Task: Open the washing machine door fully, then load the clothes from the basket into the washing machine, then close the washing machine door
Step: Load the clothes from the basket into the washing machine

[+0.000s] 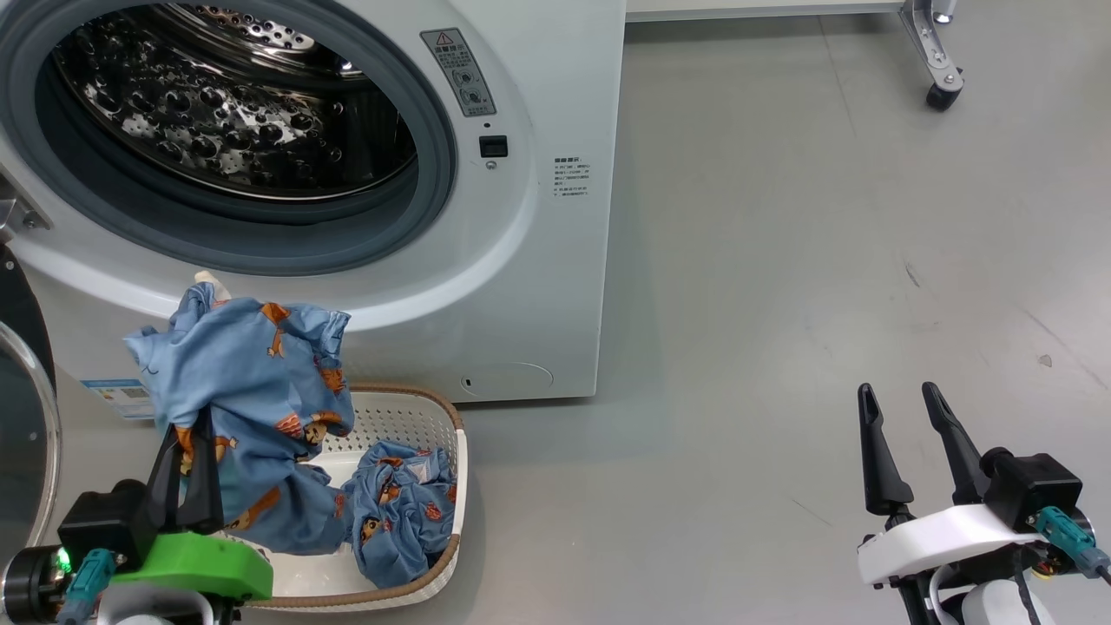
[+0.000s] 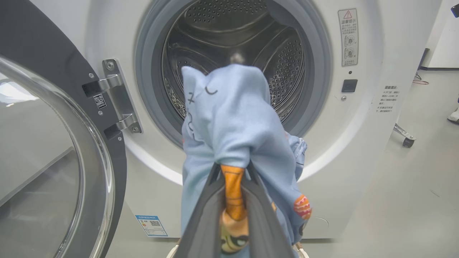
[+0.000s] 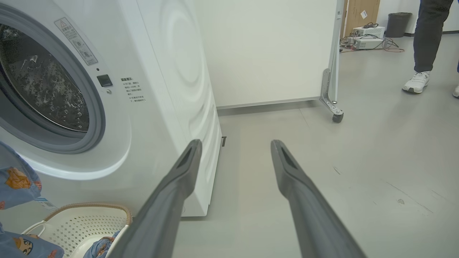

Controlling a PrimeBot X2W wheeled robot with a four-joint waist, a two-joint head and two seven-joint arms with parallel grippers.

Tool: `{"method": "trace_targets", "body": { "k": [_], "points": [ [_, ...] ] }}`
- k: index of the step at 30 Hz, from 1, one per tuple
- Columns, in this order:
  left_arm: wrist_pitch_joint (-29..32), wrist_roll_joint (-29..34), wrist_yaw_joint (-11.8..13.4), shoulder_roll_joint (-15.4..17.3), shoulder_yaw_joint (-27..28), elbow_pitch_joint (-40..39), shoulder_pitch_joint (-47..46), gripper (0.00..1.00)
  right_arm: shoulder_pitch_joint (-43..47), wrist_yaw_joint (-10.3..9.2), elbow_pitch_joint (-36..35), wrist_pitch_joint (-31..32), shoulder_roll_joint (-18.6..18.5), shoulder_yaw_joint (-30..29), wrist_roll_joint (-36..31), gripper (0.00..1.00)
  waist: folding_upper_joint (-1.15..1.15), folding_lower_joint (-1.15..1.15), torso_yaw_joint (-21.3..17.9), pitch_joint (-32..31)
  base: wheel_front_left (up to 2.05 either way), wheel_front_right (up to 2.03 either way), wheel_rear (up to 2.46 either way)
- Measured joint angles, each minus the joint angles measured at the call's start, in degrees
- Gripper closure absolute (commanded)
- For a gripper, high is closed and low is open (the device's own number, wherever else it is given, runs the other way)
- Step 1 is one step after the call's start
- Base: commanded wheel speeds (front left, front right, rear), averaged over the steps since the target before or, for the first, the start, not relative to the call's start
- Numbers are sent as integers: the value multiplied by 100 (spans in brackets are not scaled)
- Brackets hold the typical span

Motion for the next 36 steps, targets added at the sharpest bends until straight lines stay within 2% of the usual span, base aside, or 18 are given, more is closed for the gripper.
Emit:
{"method": "trace_targets", "body": {
  "k": [36],
  "points": [
    [0, -1, -25, -11, -21, -157, 199, 100, 22, 0, -11, 0, 3, -4, 0, 0, 0, 0, 32, 68, 0, 0, 0]
  ]
}}
